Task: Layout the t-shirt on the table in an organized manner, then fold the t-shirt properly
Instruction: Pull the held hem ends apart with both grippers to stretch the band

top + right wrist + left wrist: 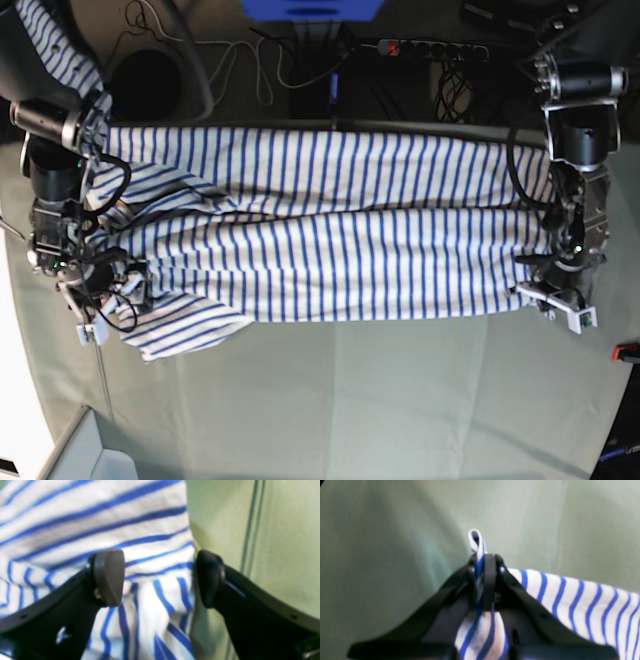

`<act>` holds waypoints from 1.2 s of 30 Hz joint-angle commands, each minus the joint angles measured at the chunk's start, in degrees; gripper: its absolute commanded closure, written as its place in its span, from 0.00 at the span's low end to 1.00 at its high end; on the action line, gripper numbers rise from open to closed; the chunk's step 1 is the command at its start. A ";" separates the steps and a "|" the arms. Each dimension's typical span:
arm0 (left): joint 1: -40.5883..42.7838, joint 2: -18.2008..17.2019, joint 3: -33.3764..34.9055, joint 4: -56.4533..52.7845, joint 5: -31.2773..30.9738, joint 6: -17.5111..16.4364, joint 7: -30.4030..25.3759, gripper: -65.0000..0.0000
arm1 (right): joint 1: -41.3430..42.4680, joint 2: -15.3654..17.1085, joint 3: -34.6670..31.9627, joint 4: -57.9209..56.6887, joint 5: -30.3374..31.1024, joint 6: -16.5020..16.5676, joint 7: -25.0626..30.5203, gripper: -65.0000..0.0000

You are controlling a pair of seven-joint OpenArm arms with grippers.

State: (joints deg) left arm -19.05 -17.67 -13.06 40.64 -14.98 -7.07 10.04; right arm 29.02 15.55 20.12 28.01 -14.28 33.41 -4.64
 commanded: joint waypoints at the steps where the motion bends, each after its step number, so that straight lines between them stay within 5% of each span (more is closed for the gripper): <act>1: -1.39 -1.10 -0.26 1.07 -0.09 0.26 -1.30 1.00 | 2.15 0.93 -0.03 0.52 0.88 -0.13 2.14 0.31; 4: -1.39 -1.19 -0.26 1.07 -0.09 0.26 -1.30 1.00 | 2.15 0.93 -0.12 0.17 0.88 -4.79 2.75 0.31; 9: -1.30 -1.19 -0.26 1.07 -0.09 0.26 -1.30 1.00 | 2.15 0.67 -0.12 0.17 0.88 -5.32 2.84 0.34; 22: -1.30 -1.01 -0.26 1.07 -0.09 0.26 -1.30 1.00 | 4.88 0.84 -0.21 -9.06 0.88 -5.76 2.75 1.00; 32: -1.65 -1.27 -0.26 1.25 -0.09 0.26 -1.30 1.00 | 2.59 0.67 0.32 5.97 1.32 -5.32 2.49 1.00; 36: -1.30 -1.27 -0.26 5.38 -0.18 0.26 -1.30 1.00 | -0.84 -0.56 0.41 14.50 1.40 -1.45 -0.23 1.00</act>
State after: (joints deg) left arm -18.61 -17.93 -13.06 44.88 -15.03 -7.09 10.28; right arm 26.46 14.57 20.51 41.74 -13.45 30.46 -6.46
